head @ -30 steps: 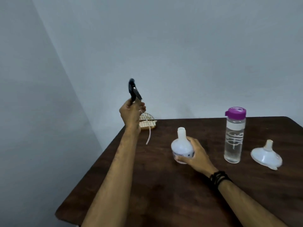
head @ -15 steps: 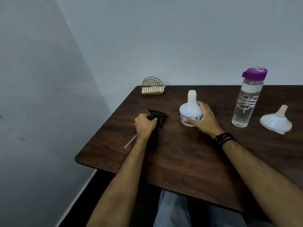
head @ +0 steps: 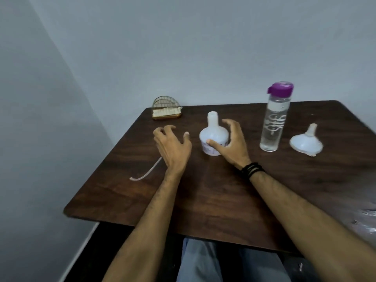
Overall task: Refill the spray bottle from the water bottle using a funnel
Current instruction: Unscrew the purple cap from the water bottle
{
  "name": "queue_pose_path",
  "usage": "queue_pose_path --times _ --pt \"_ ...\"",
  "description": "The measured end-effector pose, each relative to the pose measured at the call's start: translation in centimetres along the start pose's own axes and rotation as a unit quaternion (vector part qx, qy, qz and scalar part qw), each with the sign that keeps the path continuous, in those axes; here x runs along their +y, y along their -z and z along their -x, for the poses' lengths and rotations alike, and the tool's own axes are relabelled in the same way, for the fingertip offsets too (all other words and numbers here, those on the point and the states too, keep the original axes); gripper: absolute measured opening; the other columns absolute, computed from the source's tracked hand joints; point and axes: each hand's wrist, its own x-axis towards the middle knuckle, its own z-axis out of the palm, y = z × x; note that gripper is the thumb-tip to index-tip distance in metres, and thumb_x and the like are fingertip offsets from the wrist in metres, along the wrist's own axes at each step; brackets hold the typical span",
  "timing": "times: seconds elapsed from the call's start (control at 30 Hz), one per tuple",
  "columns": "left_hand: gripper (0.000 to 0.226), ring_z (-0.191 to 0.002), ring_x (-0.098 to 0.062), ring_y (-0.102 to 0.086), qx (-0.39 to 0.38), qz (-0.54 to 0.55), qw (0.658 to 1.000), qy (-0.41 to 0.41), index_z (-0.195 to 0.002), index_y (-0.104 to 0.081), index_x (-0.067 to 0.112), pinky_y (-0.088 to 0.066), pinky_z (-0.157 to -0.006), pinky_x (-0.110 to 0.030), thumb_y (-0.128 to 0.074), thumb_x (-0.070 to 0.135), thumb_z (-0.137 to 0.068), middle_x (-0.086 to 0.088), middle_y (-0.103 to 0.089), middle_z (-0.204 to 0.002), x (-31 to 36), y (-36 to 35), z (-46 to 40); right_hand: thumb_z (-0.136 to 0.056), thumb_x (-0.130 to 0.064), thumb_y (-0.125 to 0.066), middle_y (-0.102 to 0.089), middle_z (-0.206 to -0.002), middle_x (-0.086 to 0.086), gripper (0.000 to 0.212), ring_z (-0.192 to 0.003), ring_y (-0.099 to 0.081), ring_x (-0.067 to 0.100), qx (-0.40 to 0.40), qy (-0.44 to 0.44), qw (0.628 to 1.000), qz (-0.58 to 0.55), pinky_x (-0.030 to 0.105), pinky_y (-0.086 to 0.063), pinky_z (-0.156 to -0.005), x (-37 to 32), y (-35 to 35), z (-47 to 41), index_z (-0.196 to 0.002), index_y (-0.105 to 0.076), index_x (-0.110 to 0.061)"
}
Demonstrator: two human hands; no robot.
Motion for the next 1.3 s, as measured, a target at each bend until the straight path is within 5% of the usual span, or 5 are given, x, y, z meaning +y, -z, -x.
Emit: queue_pose_path --times 0.23,0.47,0.7,0.9,1.3 --pt "0.049 -0.119 -0.023 -0.051 -0.022 0.134 0.984 -0.114 -0.121 -0.06 0.013 -0.046 -0.101 -0.045 -0.059 0.053 -0.092 -0.01 -0.047 -0.13 6.6 -2.1 1.0 -0.092 -0.03 -0.066 -0.057 -0.106 0.004 0.025 -0.097 -0.056 0.019 0.174 0.059 0.979 0.091 0.037 -0.051 -0.085 -1.3 2.6 1.7 -0.105 -0.062 -0.009" --pt "0.037 -0.116 -0.03 -0.053 0.025 0.119 0.926 -0.358 -0.111 -0.064 0.007 -0.046 -0.095 -0.042 -0.07 0.034 -0.086 -0.018 -0.054 -0.125 11.4 -5.0 4.8 -0.094 -0.038 -0.054 -0.05 -0.111 0.009 0.032 -0.103 -0.049 0.024 0.297 -0.002 0.939 0.175 0.04 -0.043 -0.094 2.1 8.8 1.6 -0.107 -0.054 -0.008" --pt "0.064 -0.115 -0.011 -0.052 -0.196 0.271 0.923 -0.192 -0.134 -0.048 0.016 -0.05 -0.097 -0.035 -0.07 0.051 -0.086 -0.001 -0.05 -0.132 16.2 -7.4 3.3 -0.088 -0.059 -0.062 -0.049 -0.141 -0.002 0.077 -0.123 -0.052 0.012 0.152 -0.105 0.983 0.013 0.033 -0.044 -0.105 4.8 10.8 0.9 -0.146 -0.034 -0.016" --pt "0.064 -0.119 -0.017 -0.055 -0.406 0.361 0.825 -0.157 -0.147 -0.043 0.014 -0.049 -0.091 -0.016 -0.072 0.026 -0.09 -0.004 -0.051 -0.14 21.1 -7.4 -0.4 -0.095 -0.053 -0.059 -0.06 -0.131 -0.01 0.058 -0.12 -0.058 0.002 0.029 -0.143 0.987 -0.063 0.038 -0.048 -0.107 5.6 10.5 0.1 -0.141 -0.033 -0.03" --pt "0.047 -0.097 -0.007 -0.064 -0.28 0.417 0.859 -0.102 -0.12 -0.069 0.009 -0.054 -0.076 -0.012 -0.086 0.016 -0.076 0.002 -0.068 -0.115 21.3 -8.0 0.1 -0.094 -0.049 -0.064 -0.064 -0.123 -0.008 0.048 -0.112 -0.061 0.002 0.029 -0.131 0.99 -0.051 0.02 -0.047 -0.092 4.8 10.7 0.2 -0.131 -0.038 -0.033"
